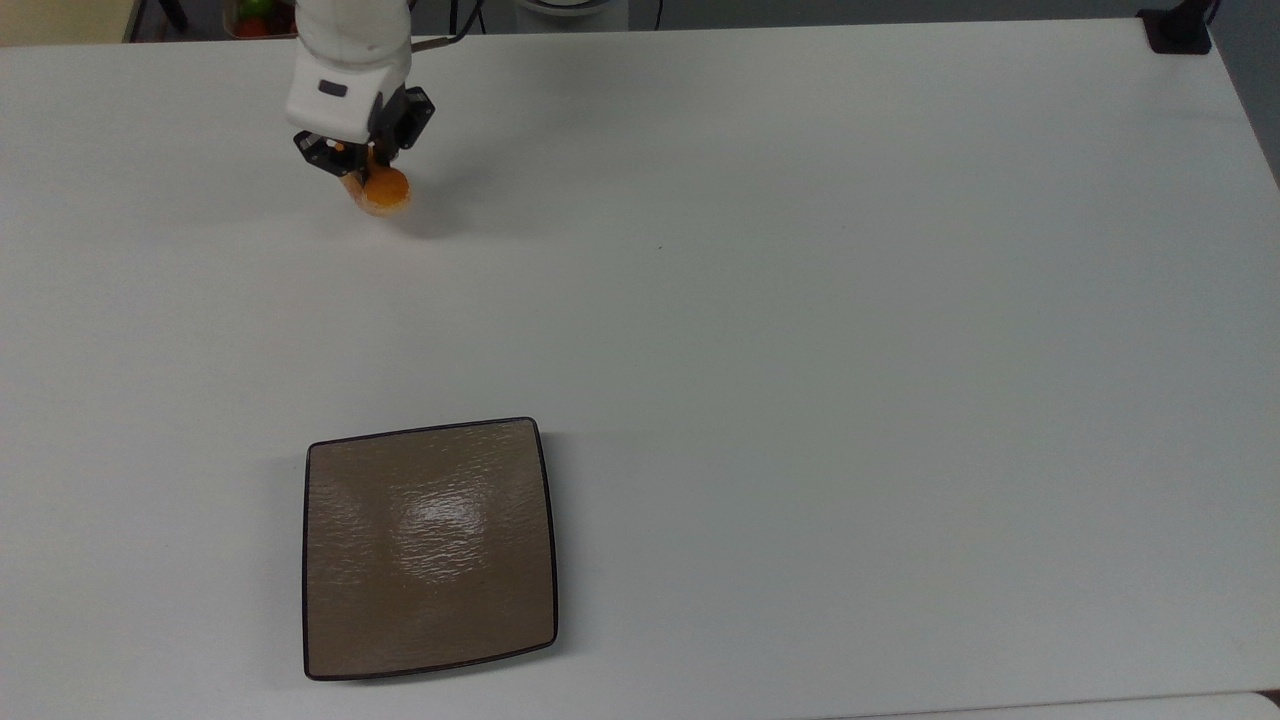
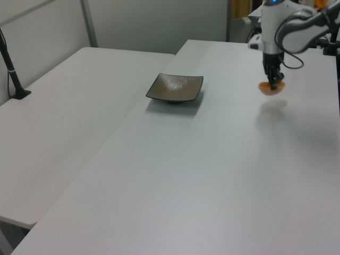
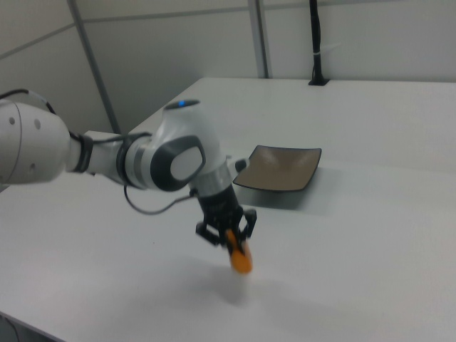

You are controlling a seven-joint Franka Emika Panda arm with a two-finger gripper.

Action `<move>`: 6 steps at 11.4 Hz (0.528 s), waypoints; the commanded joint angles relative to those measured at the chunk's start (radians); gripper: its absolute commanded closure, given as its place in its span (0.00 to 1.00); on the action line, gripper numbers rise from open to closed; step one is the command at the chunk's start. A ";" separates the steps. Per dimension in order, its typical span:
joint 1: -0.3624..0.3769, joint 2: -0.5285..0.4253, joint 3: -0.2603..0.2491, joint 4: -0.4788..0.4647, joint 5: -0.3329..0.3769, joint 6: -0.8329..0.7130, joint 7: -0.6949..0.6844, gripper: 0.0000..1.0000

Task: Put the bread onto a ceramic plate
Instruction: 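Lift the held bread roll up off the table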

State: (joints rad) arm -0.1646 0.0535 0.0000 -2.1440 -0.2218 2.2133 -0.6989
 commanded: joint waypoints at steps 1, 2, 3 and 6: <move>0.037 0.037 -0.002 0.151 0.149 0.019 0.105 0.80; 0.045 0.067 -0.002 0.211 0.163 0.022 0.158 0.80; 0.060 0.103 -0.002 0.267 0.179 0.058 0.215 0.80; 0.071 0.208 0.032 0.355 0.196 0.302 0.427 0.79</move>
State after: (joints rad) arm -0.0993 0.1527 0.0039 -1.8866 -0.0421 2.3766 -0.4211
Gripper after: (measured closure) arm 0.793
